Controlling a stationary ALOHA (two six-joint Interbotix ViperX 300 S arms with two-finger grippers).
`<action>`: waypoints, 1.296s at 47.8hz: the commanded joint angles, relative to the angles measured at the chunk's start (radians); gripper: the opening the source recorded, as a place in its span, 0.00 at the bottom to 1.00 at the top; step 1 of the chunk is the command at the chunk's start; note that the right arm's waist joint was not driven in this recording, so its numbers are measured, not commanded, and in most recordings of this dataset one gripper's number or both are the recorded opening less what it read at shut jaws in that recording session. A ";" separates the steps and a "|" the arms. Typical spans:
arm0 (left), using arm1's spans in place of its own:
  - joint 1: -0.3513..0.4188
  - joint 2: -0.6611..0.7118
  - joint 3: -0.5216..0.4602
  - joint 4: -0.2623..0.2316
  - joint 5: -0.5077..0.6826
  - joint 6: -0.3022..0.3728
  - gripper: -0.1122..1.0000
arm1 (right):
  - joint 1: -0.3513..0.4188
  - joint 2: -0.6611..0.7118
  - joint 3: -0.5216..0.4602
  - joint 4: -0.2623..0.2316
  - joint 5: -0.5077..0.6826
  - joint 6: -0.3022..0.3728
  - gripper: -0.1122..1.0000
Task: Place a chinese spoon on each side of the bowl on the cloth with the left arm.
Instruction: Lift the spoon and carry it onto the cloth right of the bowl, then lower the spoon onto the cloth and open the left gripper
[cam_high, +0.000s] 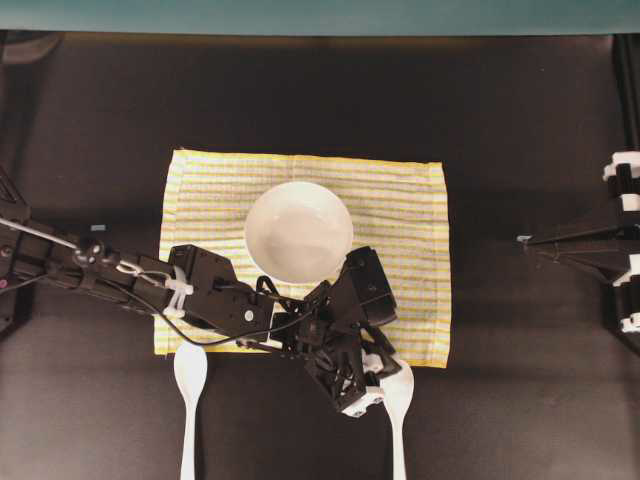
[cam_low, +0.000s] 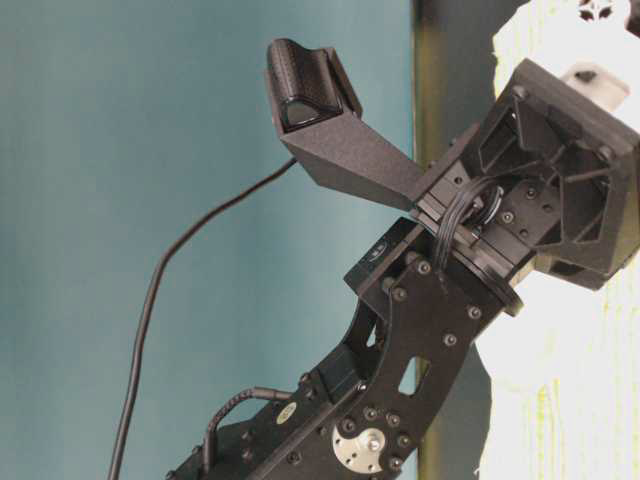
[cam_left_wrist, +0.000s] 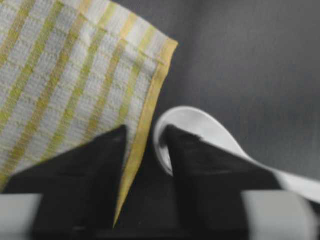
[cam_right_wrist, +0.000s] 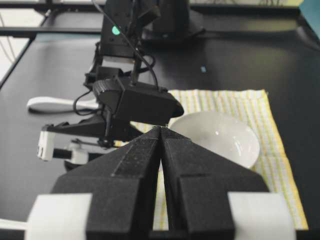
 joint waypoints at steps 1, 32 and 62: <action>0.000 -0.008 -0.012 0.005 -0.002 0.006 0.27 | 0.000 0.003 -0.006 0.002 -0.005 -0.005 0.11; 0.175 -0.187 -0.176 0.005 0.357 0.233 0.17 | 0.000 -0.003 -0.003 0.002 -0.005 -0.006 0.11; 0.330 -0.138 -0.204 0.003 0.393 0.364 0.17 | 0.000 -0.003 0.003 0.002 -0.009 -0.015 0.11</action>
